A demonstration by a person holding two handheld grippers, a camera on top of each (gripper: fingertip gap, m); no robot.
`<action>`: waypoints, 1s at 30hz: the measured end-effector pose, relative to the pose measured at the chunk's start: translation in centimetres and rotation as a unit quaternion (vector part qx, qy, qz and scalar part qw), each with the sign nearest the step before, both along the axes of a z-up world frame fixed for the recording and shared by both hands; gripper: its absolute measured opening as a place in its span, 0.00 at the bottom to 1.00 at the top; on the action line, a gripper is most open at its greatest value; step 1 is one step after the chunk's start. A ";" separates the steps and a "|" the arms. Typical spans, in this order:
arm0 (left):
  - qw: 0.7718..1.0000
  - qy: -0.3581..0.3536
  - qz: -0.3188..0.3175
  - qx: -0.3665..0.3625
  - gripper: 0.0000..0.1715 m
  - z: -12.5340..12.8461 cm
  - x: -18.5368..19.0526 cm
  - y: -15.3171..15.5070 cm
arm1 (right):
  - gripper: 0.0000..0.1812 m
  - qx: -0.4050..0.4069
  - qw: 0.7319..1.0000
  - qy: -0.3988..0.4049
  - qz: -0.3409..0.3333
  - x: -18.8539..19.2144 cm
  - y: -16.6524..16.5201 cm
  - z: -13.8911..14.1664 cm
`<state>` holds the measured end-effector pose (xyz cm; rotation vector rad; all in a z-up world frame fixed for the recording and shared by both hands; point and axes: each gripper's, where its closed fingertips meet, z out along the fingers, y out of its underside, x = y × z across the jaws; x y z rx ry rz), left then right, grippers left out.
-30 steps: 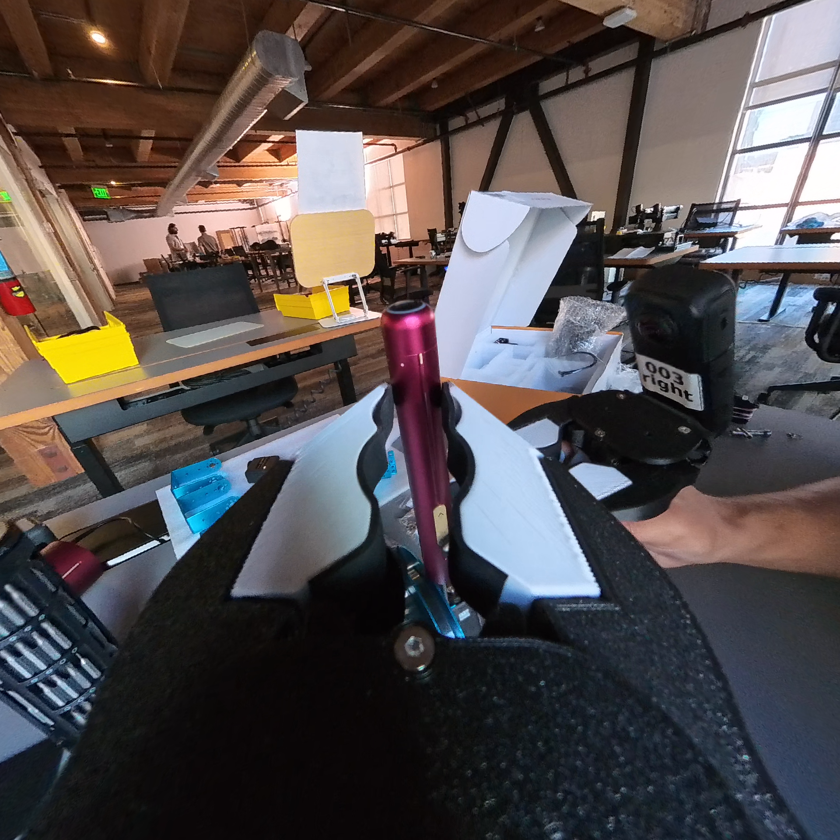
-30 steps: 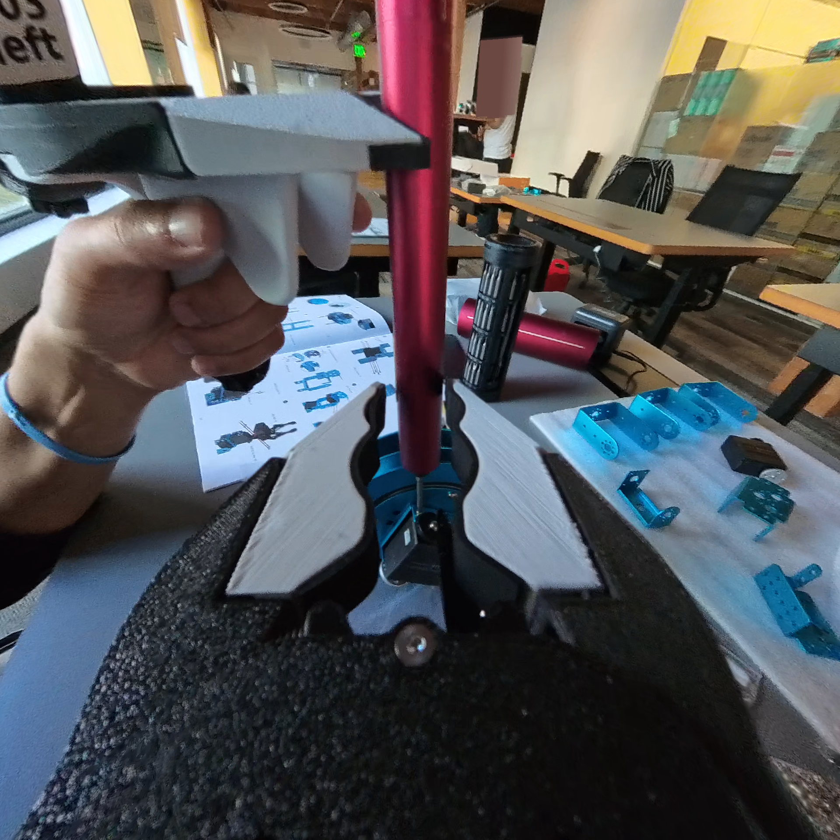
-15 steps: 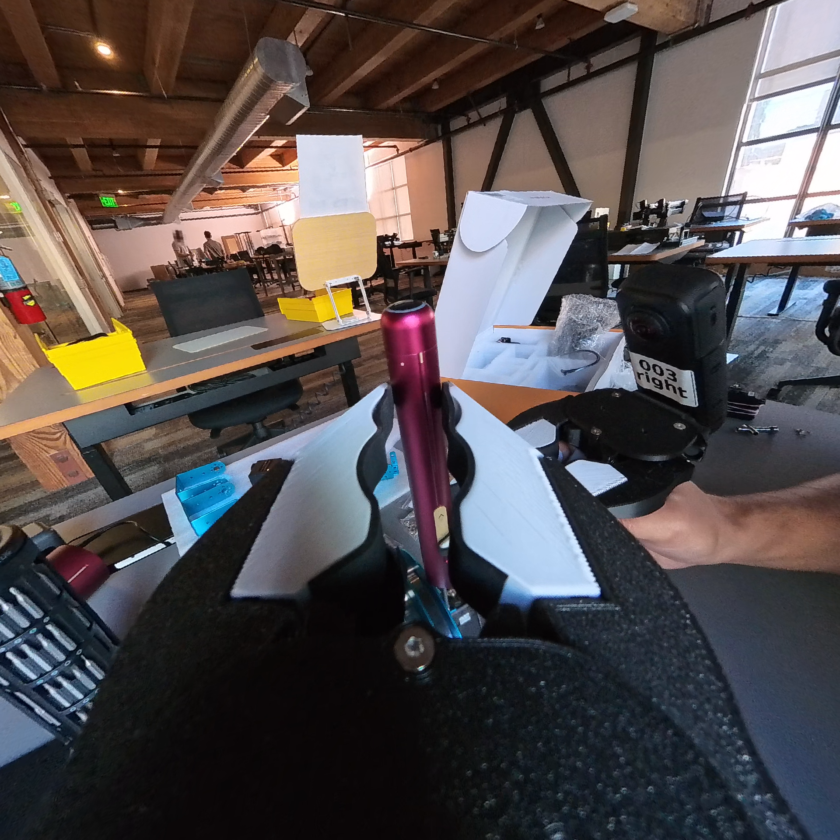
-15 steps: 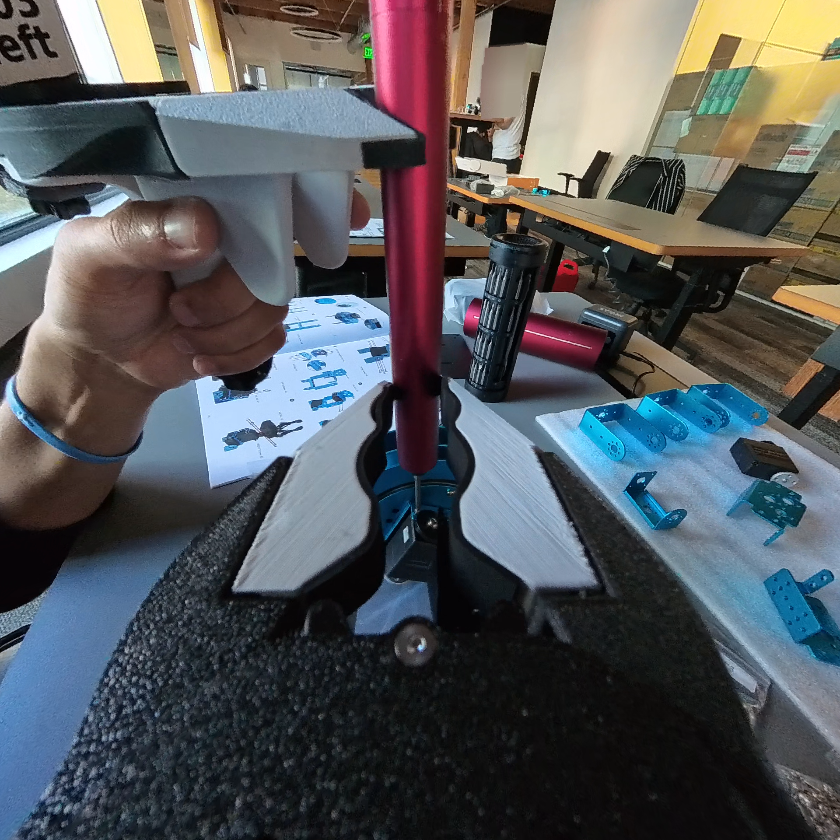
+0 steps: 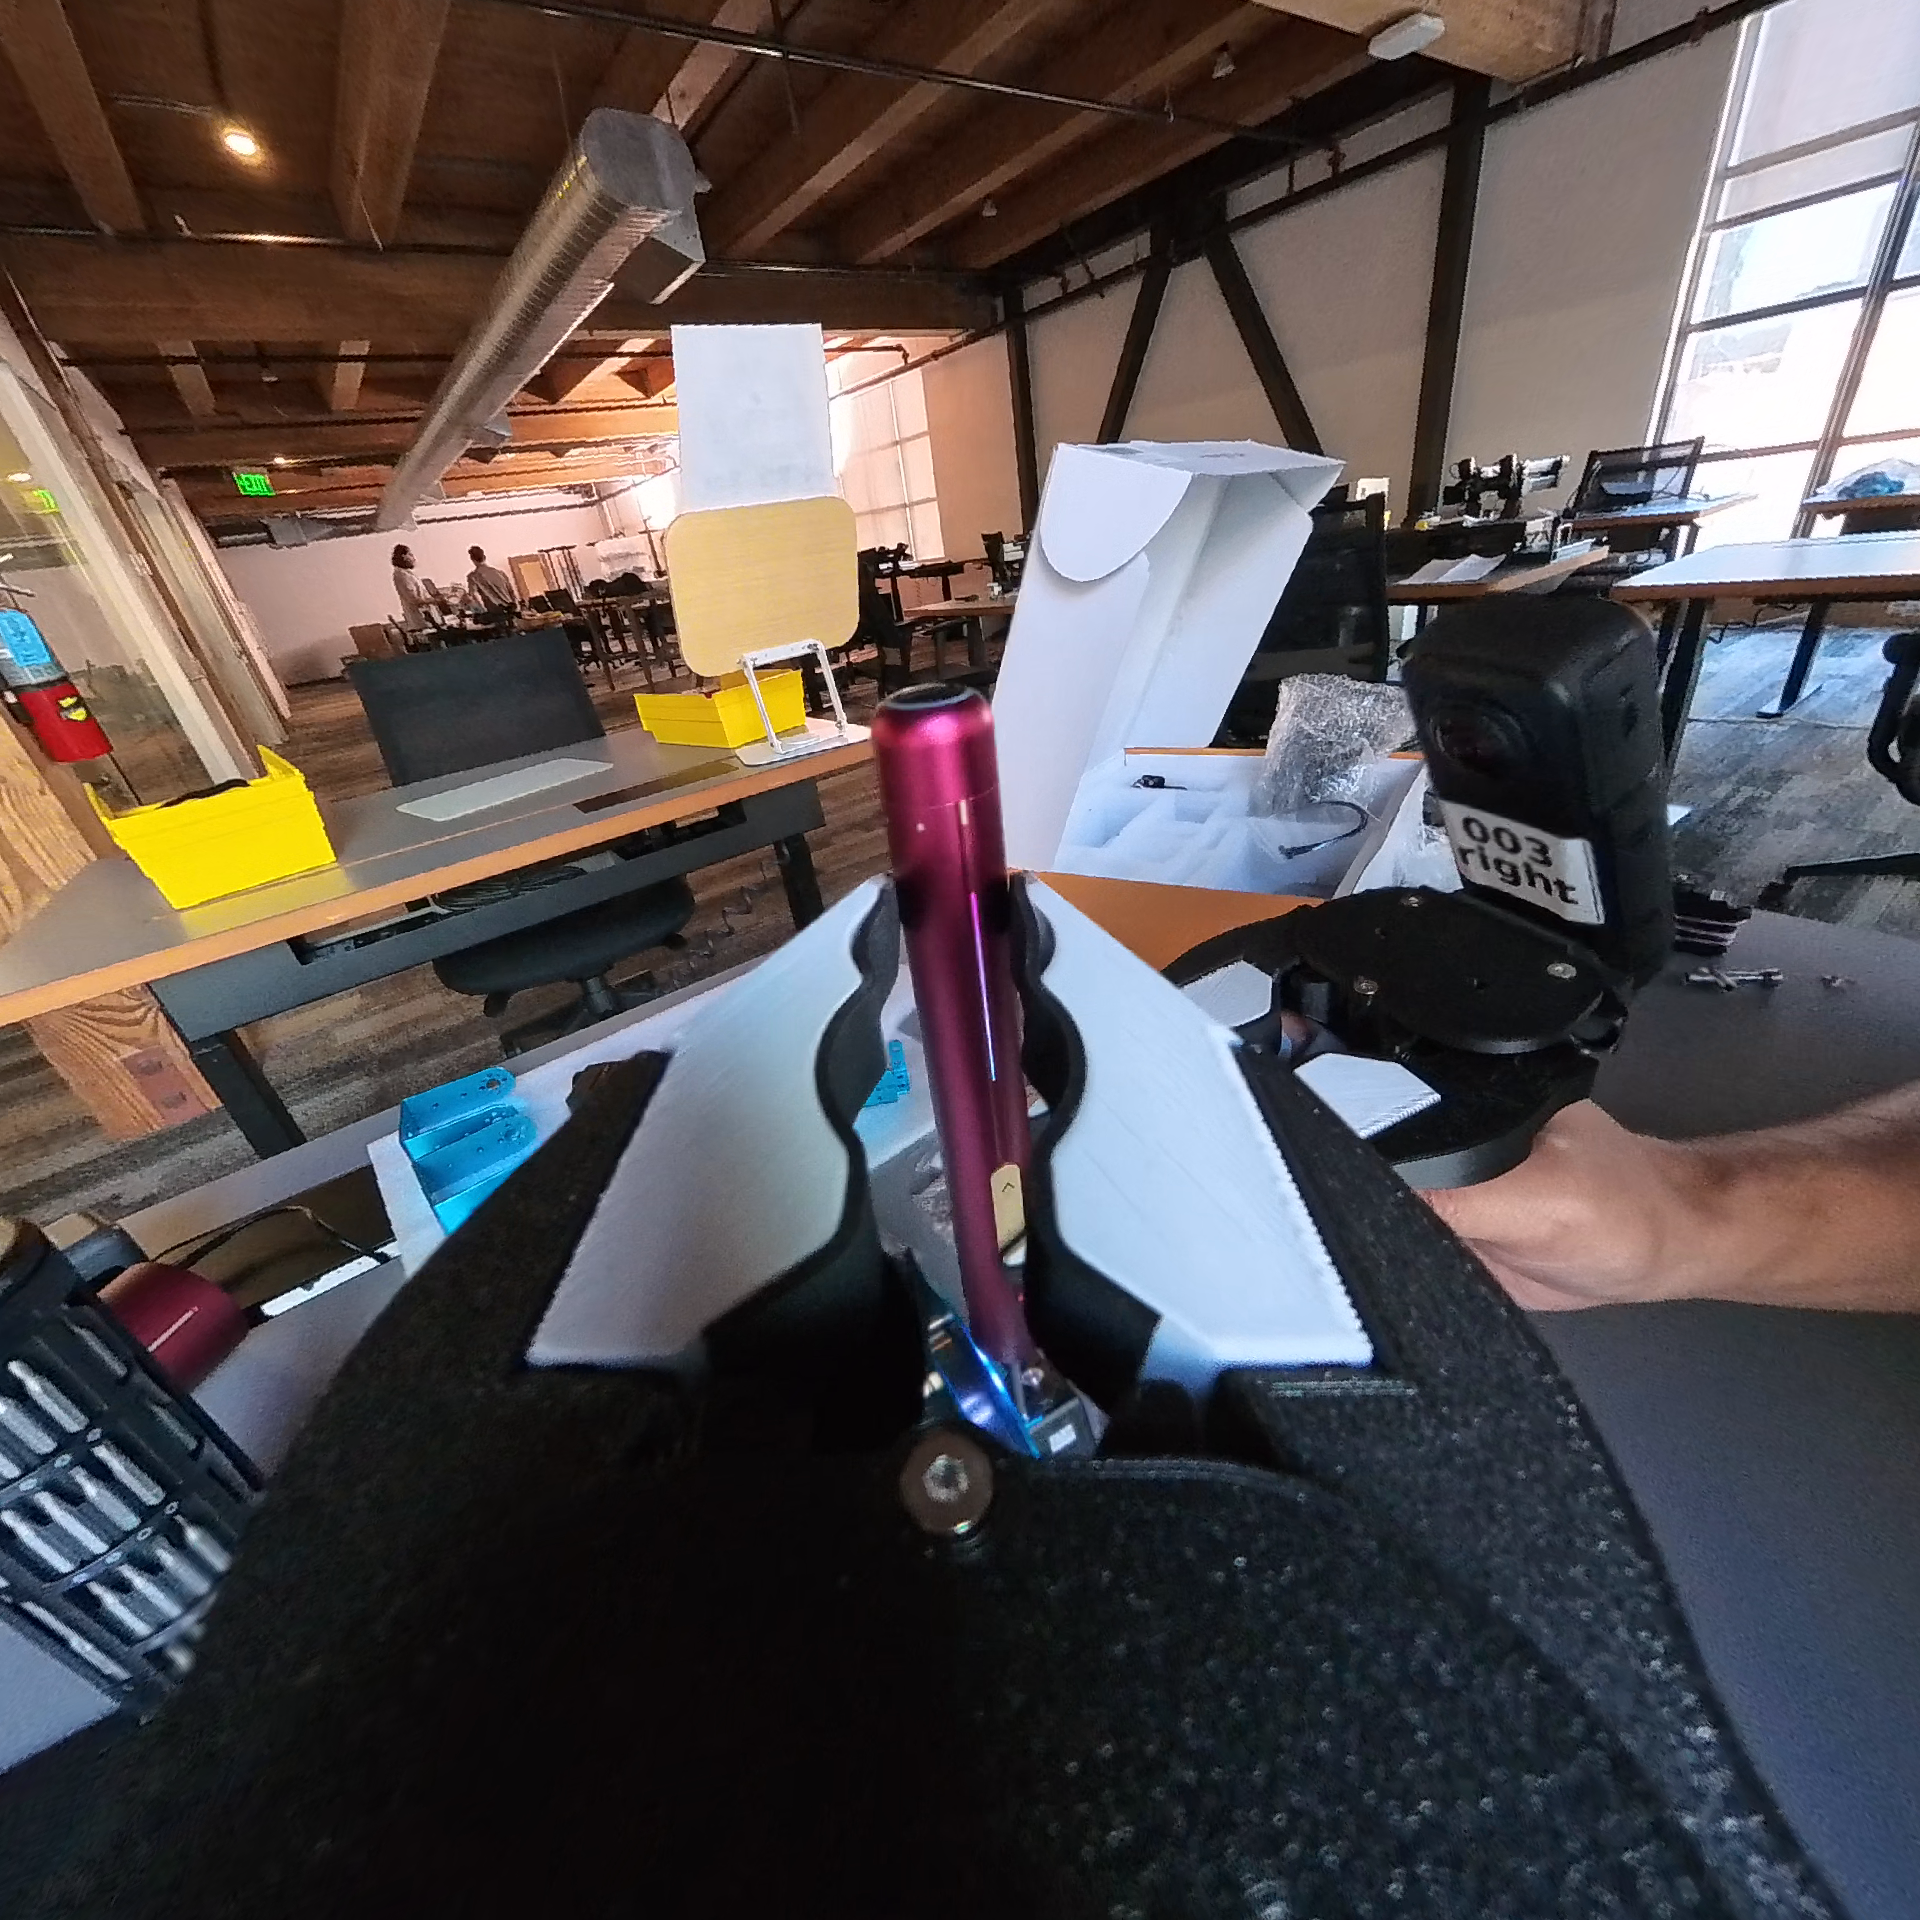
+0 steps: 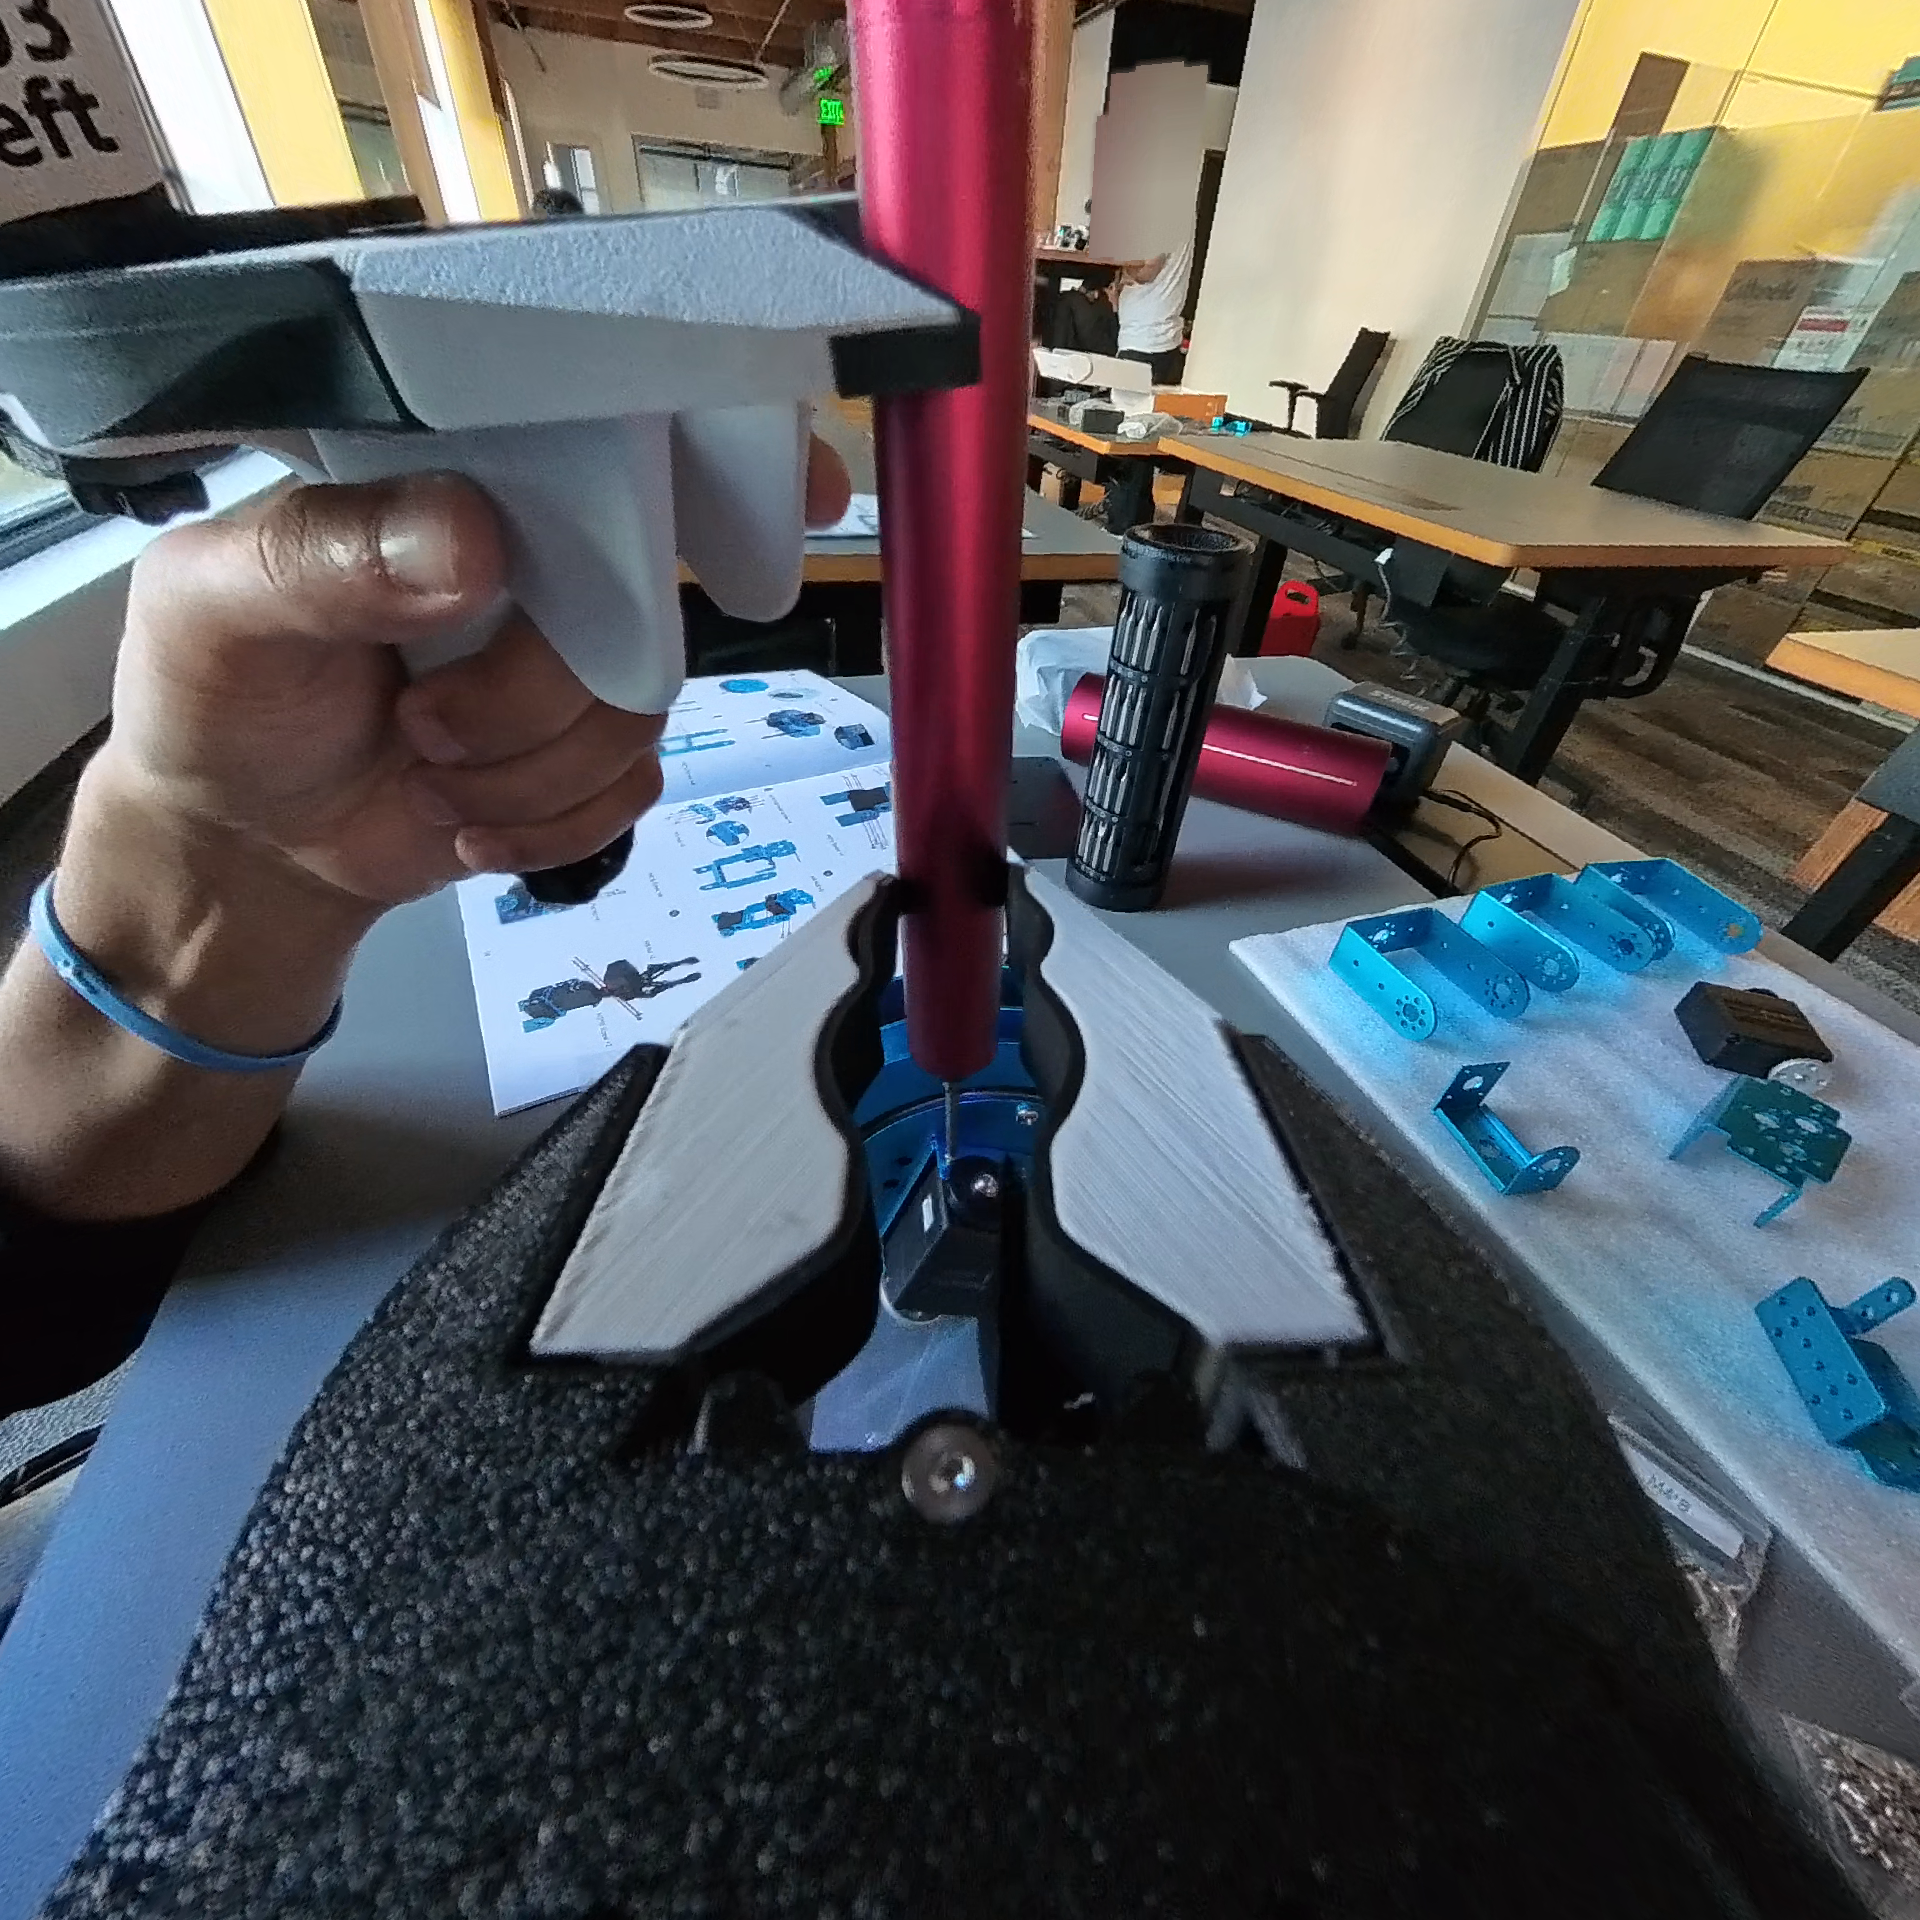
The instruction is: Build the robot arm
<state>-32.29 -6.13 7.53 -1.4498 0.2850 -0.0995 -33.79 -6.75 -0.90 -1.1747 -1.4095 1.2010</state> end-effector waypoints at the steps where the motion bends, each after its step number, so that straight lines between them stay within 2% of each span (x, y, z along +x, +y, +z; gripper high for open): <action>1: 1.000 -0.004 -0.001 0.000 0.12 0.0 0.0 0.0 | 0.11 0.000 1.000 -0.003 0.003 0.0 -0.1 0.0; 14: 0.999 -0.032 -0.005 0.006 0.12 -0.1 -0.6 -0.3 | 0.11 0.007 0.999 -0.036 0.008 -0.2 -0.7 -0.2; 26: 0.998 -0.054 -0.002 0.026 0.12 -0.2 -1.2 -1.4 | 0.10 0.052 0.997 -0.058 -0.004 -0.5 -1.0 -0.3; 30: 0.998 -0.066 0.006 0.022 0.12 -0.1 -1.6 -1.3 | 0.10 0.033 0.997 -0.070 0.005 -0.7 -1.0 -0.3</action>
